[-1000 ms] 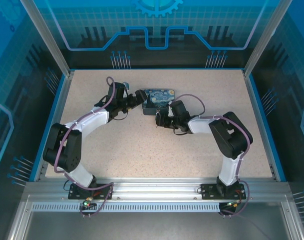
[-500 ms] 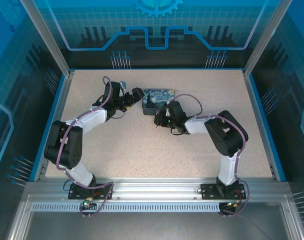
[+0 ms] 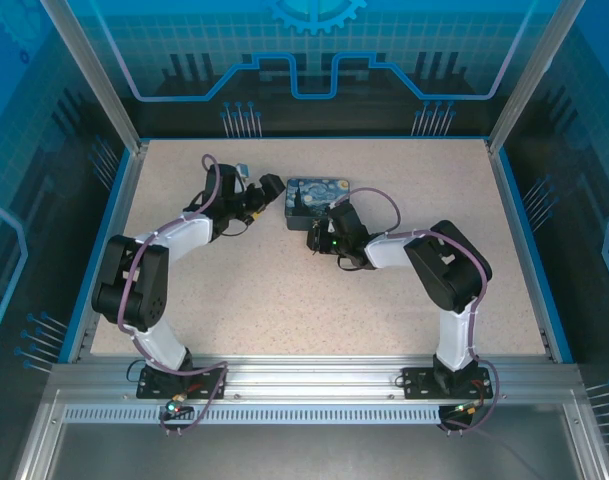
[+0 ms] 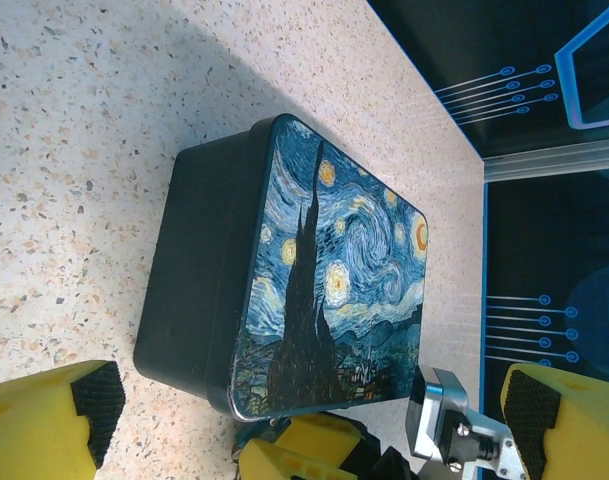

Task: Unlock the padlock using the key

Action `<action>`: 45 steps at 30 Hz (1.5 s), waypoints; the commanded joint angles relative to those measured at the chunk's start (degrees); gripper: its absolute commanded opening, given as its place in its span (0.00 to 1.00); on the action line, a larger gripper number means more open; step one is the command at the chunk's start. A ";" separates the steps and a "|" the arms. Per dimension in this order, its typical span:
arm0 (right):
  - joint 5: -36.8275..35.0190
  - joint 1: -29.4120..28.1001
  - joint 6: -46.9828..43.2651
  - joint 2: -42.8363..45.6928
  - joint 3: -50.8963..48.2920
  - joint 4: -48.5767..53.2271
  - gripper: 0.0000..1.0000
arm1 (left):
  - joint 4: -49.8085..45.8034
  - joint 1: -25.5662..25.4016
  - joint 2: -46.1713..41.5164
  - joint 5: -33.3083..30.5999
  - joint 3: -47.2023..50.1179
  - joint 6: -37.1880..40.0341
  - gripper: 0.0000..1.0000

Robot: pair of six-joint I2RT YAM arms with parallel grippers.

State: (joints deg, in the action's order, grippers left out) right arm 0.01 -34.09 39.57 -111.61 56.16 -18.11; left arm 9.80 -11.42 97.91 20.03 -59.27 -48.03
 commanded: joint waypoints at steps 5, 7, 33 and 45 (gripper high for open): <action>-0.72 -1.25 -0.64 -2.81 1.21 0.44 0.37 | 3.25 1.40 1.45 2.46 1.34 -1.78 0.99; -0.71 -1.22 -0.64 -3.04 1.31 0.52 0.36 | 4.04 1.58 1.80 2.86 1.55 -2.37 0.99; -0.36 -1.25 -0.88 -3.26 0.64 0.96 0.16 | 6.96 2.28 2.68 3.70 1.86 -5.01 0.99; 0.08 0.19 -4.04 3.37 -3.57 5.64 0.00 | 6.81 2.20 -0.72 3.45 3.35 -5.13 0.99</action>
State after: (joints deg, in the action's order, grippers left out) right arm -0.84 -34.11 37.43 -110.78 54.65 -17.43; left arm 15.86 -9.89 99.85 22.41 -57.32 -52.64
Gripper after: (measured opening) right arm 0.068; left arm 0.990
